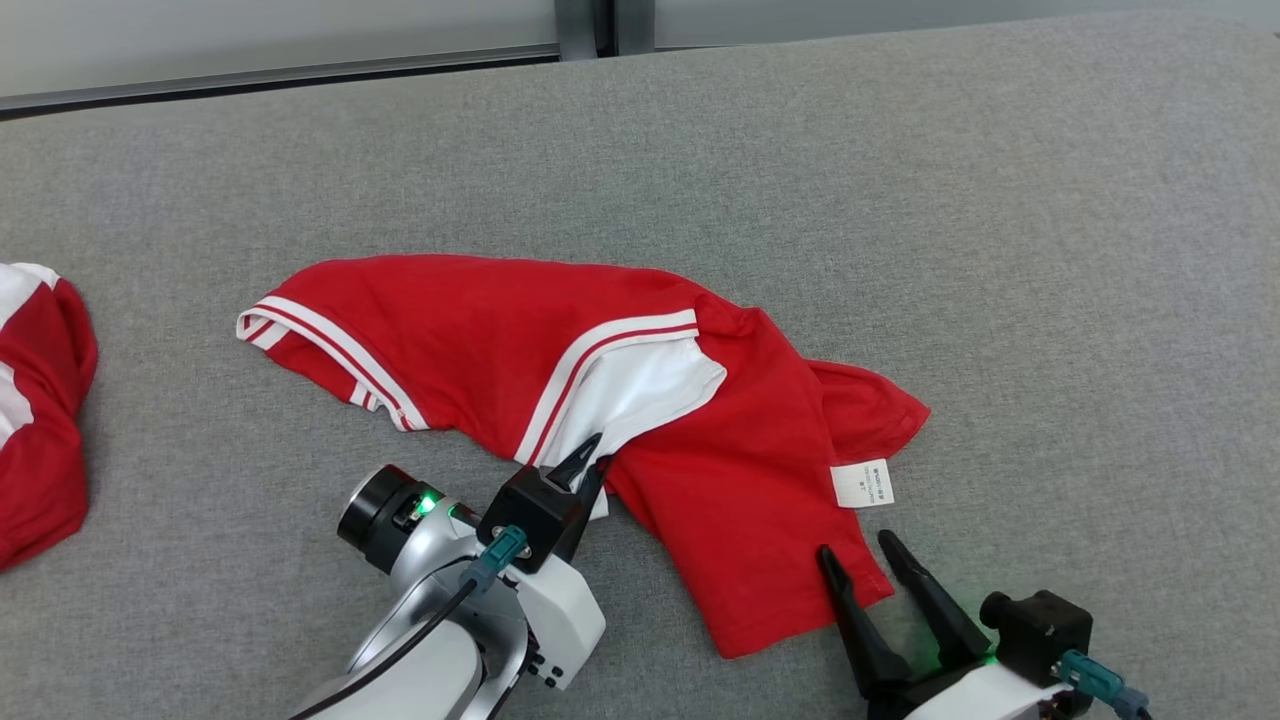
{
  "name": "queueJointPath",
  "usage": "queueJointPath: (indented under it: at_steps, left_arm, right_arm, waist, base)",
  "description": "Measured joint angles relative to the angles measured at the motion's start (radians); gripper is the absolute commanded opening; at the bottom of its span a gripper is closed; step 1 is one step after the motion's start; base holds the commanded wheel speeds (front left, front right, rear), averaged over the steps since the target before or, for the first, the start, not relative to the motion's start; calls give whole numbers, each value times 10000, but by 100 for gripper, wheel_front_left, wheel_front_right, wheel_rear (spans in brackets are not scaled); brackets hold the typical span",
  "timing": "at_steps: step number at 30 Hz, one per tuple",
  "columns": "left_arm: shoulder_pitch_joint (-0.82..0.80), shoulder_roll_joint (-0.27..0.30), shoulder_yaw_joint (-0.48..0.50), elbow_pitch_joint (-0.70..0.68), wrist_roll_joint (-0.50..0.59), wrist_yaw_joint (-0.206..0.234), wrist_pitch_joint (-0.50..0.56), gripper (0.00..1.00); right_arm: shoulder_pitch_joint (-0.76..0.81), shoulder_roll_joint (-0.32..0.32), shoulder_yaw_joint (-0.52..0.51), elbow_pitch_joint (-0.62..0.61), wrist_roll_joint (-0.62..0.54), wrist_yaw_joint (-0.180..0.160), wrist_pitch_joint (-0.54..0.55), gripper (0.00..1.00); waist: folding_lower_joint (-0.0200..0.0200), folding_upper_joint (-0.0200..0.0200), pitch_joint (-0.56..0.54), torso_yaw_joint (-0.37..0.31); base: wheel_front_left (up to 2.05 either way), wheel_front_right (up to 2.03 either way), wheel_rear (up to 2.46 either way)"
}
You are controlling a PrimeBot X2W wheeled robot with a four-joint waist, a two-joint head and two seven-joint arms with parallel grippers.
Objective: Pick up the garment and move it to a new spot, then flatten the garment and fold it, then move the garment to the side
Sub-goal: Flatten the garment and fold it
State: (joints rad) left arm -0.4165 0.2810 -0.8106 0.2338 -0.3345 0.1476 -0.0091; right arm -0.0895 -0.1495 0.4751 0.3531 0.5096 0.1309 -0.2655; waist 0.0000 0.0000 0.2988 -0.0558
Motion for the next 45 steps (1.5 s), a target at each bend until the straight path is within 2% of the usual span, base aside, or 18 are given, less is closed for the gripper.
queueJointPath:
  at_steps: [3,4,5,6,7,12,14,18,21,23,29,31,32,33,34,35,40,45]
  left_arm:
    - [1,56,-4,-35,-2,0,2,0]
    - [1,86,-4,-42,-4,0,2,0]
    - [0,115,2,-48,-8,0,2,0]
    - [-1,136,4,-58,-8,4,2,0]
    - [-2,146,10,-67,-10,29,0,0]
    - [-11,178,8,-107,-35,33,-48,0]
    - [-7,194,8,-127,-75,35,-81,16]
    - [25,267,15,-190,-119,63,-92,26]
    - [113,320,2,-219,-178,73,-104,23]
    - [212,345,-13,-228,-217,73,-125,0]
    - [246,424,-23,-276,-332,10,-303,0]
    - [248,428,-203,-449,-395,-378,-468,0]
    - [253,426,-397,-581,-458,-694,-485,18]
    - [256,451,-646,-704,-428,-982,-485,43]
    - [254,474,-966,-838,-280,-1289,-477,90]
    - [254,491,-1227,-938,-128,-1430,-430,100]
    - [-75,472,-2192,-861,997,-1745,-399,100]
    - [-736,-276,-2895,132,1609,-2082,-746,100]
  right_arm:
    - [-193,-516,828,33,752,-4,-27,100]
    - [-244,-654,1081,31,957,-4,-40,87]
    - [-317,-775,1271,54,1127,-4,-48,87]
    - [-395,-894,1461,54,1239,-4,-52,40]
    - [-449,-974,1569,58,1367,-4,-63,0]
    - [-630,-1306,1609,203,1264,10,-4,0]
    - [-615,-1509,1139,255,756,13,4,0]
    - [-427,-1858,-21,165,-171,12,15,0]
    - [-243,-2038,-918,12,-819,12,15,0]
    - [-139,-2157,-1563,-119,-1183,12,15,0]
    - [-23,-2174,-2372,-433,-1808,12,15,0]
    - [-12,-2173,-2443,-497,-1921,12,15,0]
    - [-13,-2157,-2476,-527,-1958,12,15,0]
    - [-13,-2150,-2487,-539,-1967,12,15,0]
    - [-12,-2150,-2502,-546,-1971,12,15,0]
    - [-11,-2155,-2516,-548,-1981,12,15,0]
    - [-8,-2127,-2479,-531,-1964,12,15,0]
    - [-66,-2056,-2422,-447,-1948,10,15,0]
  waist:
    - [0,0,46,11]
    - [0,0,57,14]
    - [0,0,67,18]
    - [0,0,80,18]
    - [0,0,89,17]
    - [0,0,16,7]
    - [0,0,-61,-4]
    - [0,0,-219,-38]
    - [0,0,-331,-47]
    - [0,0,-395,-57]
    - [0,0,-505,-74]
    - [0,0,-533,-79]
    - [0,0,-546,-79]
    - [0,0,-553,-73]
    - [0,0,-554,-65]
    - [0,0,-549,-48]
    - [0,0,-375,60]
    - [0,0,-101,107]
  base:
    - [0,0,0]
    - [0,0,0]
    - [0,0,0]
    - [0,0,0]
    - [0,0,0]
    - [0,0,0]
    - [0,0,0]
    - [0,0,0]
    - [0,0,0]
    - [0,0,0]
    - [0,0,0]
    - [0,0,0]
    - [0,0,0]
    - [0,0,0]
    - [0,0,0]
    - [0,0,0]
    - [0,0,0]
    - [0,0,0]
